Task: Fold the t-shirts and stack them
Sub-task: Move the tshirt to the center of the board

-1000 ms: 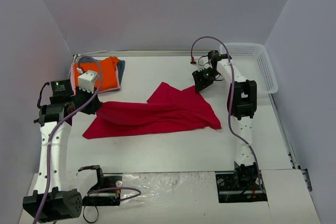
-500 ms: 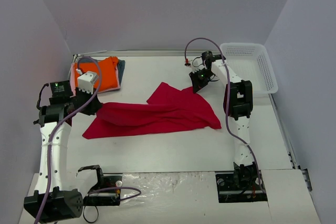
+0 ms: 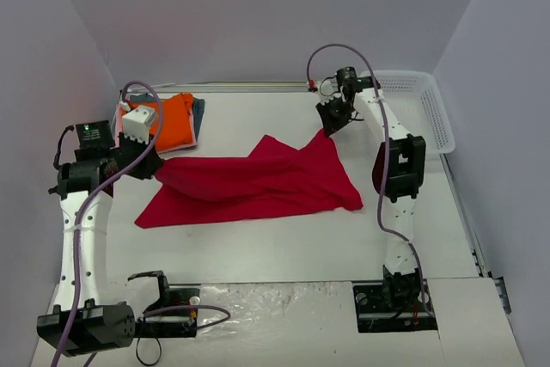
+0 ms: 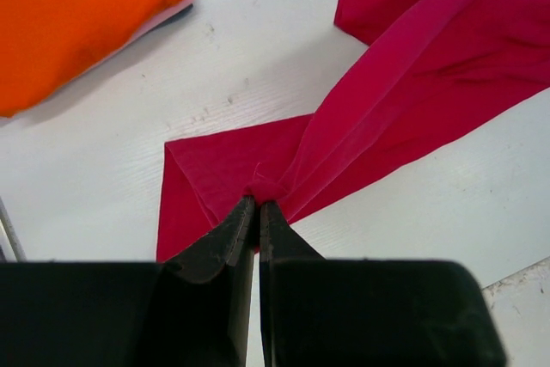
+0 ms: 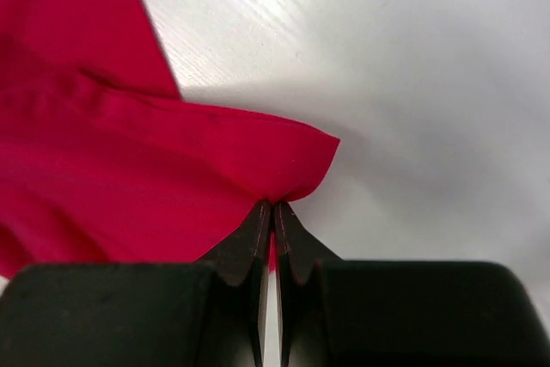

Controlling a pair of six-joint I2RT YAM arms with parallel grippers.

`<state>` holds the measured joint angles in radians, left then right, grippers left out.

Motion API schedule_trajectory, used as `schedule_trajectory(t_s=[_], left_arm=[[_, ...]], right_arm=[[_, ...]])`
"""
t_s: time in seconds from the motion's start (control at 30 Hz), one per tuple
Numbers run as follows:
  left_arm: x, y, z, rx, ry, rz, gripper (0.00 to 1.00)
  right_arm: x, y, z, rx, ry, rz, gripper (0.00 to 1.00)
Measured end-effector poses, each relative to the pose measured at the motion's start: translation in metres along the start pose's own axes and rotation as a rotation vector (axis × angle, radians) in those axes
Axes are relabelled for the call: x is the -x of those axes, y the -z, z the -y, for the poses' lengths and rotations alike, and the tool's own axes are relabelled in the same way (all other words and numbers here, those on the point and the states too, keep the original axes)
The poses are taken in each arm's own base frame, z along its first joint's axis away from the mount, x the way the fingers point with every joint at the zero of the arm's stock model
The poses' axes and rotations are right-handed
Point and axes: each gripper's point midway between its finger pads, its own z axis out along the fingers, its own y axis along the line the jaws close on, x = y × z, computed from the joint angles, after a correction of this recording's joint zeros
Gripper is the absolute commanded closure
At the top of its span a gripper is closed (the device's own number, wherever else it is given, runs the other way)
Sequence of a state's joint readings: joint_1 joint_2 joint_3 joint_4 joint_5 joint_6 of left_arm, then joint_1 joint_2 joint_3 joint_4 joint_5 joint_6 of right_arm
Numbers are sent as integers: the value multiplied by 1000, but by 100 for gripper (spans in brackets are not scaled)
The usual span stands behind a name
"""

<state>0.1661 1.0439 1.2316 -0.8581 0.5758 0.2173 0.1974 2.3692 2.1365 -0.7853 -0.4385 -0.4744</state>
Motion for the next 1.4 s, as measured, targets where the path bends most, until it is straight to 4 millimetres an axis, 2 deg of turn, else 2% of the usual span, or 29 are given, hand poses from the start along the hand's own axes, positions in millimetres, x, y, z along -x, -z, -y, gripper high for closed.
schedule_trajectory(t_s=[0.13,0.23,0.33,0.4,0.5,0.63,0.73,0.8,0.87,1.03,1.2,1.3,1.4], left_arm=[[13,2,-3,5,-15,18,98],[19,3,-5,6,-18,20,98],[29,7,-5,10,-25,34,98],[37,13,-4,13,-36,54,98],[45,20,-1,14,-50,77,98],[46,32,6,11,-67,90,98],[45,46,15,7,-85,99,98],[51,62,22,18,-109,134,98],[60,82,31,38,-141,189,98],[85,147,58,103,-244,380,98],[97,201,87,144,-312,553,98],[110,223,97,157,-326,632,98],[127,227,95,158,-315,661,98]], right_arm=[[38,71,-6,-85,49,137,100],[64,138,-19,-148,97,269,100],[75,190,-34,-189,133,367,100],[77,215,-45,-203,152,413,100],[68,234,-60,-198,163,436,100],[39,240,-80,-170,155,413,100],[17,250,-97,-157,155,413,100],[3,265,-110,-164,155,432,100],[-7,291,-127,-183,164,482,100],[-26,381,-174,-275,225,699,100],[-39,467,-212,-371,302,903,100],[-38,494,-221,-408,324,964,100],[-22,506,-217,-415,328,982,100]])
